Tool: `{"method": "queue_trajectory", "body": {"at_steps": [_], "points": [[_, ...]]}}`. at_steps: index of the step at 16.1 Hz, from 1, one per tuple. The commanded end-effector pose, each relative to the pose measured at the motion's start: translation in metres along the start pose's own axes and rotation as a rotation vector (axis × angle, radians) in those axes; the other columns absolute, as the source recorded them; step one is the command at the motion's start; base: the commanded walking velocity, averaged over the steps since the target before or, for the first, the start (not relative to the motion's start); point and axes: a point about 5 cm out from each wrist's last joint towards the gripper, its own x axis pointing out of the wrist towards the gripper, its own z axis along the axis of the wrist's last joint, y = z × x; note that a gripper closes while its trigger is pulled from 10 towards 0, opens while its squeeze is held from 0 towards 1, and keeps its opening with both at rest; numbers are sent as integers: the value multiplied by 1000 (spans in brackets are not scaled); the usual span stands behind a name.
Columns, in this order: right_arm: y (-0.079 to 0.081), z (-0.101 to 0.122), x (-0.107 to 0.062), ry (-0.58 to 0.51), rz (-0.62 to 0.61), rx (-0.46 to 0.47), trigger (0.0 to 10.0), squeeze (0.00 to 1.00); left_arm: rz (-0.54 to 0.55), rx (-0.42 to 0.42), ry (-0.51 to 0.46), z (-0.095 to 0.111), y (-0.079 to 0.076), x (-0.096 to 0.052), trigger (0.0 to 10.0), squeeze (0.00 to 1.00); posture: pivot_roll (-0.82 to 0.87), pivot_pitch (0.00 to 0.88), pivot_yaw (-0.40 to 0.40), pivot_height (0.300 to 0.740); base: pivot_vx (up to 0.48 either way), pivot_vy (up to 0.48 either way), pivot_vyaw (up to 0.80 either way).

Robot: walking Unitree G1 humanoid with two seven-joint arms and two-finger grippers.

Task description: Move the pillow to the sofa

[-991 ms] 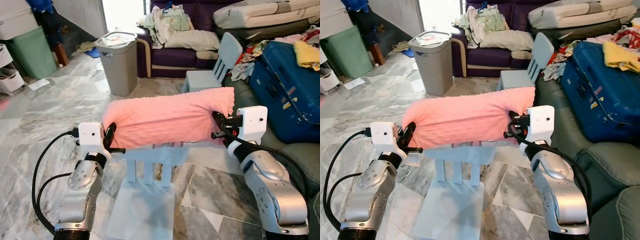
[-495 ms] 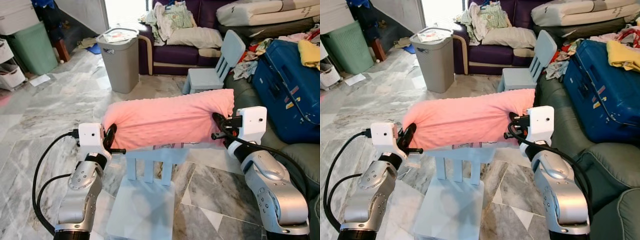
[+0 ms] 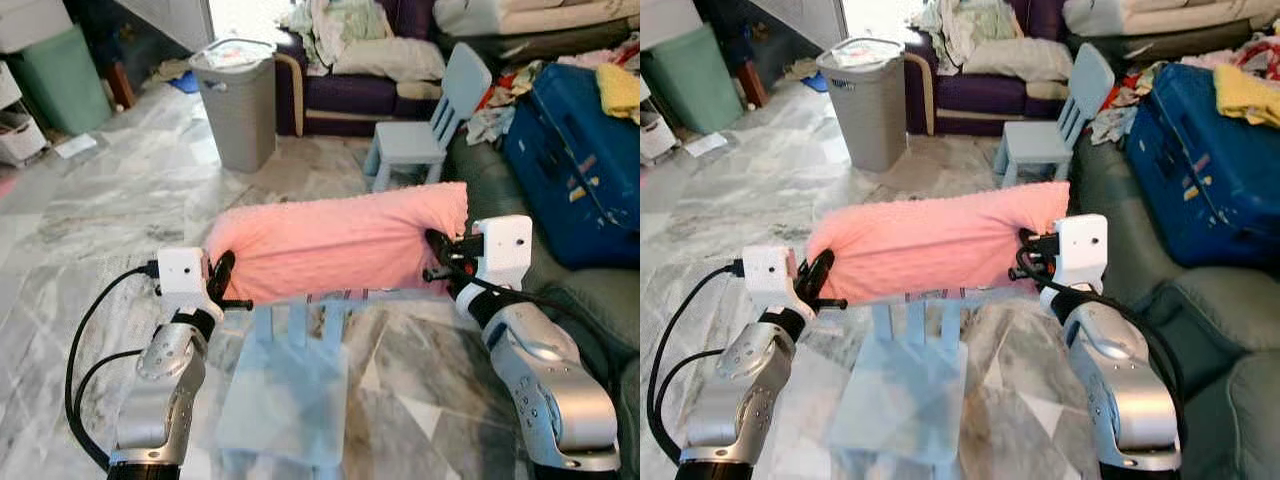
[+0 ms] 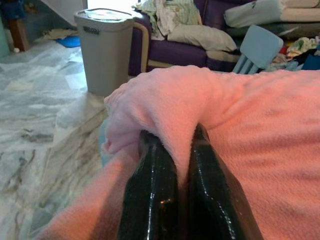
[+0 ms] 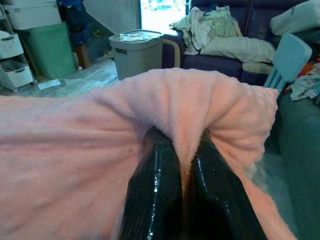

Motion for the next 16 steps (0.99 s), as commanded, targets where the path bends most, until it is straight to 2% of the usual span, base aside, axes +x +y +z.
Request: {"method": "queue_trajectory", "body": {"at_steps": [1,16], "points": [[-2,8,-3,-35,-10,-2,10000,0,15,3,-15,5,4,-2,10000,0,-85,0,12,740,-292,0,0],[-2,9,-2,-36,-16,5,10000,0,14,-7,0,6,4,0,10000,0,-83,0,17,740,-293,0,0]]}}
